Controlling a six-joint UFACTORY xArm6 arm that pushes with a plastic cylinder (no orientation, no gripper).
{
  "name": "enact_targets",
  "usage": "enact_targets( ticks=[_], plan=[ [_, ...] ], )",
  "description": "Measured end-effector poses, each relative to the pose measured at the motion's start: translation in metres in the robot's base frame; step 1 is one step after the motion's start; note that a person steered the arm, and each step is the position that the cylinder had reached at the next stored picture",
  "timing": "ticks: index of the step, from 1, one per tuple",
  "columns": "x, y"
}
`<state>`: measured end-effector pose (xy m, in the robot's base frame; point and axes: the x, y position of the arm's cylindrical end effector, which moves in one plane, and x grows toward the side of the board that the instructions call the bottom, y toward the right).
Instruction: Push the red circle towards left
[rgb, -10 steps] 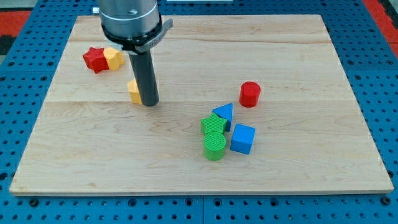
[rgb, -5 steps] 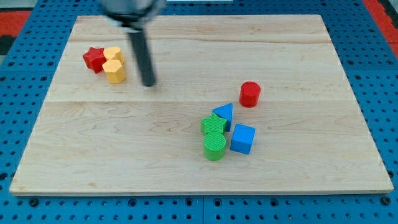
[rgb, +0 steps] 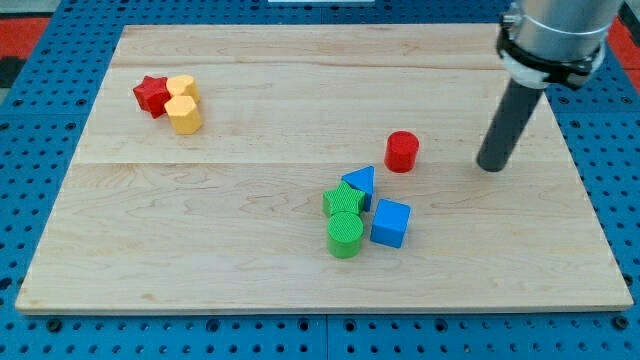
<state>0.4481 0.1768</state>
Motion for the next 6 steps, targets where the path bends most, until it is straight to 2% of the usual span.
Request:
enact_targets(
  ticks=[1, 3, 5, 6],
  plan=[
    [0.0, -0.043],
    [-0.037, -0.08],
    [-0.037, -0.161],
    [-0.019, -0.183]
  ],
)
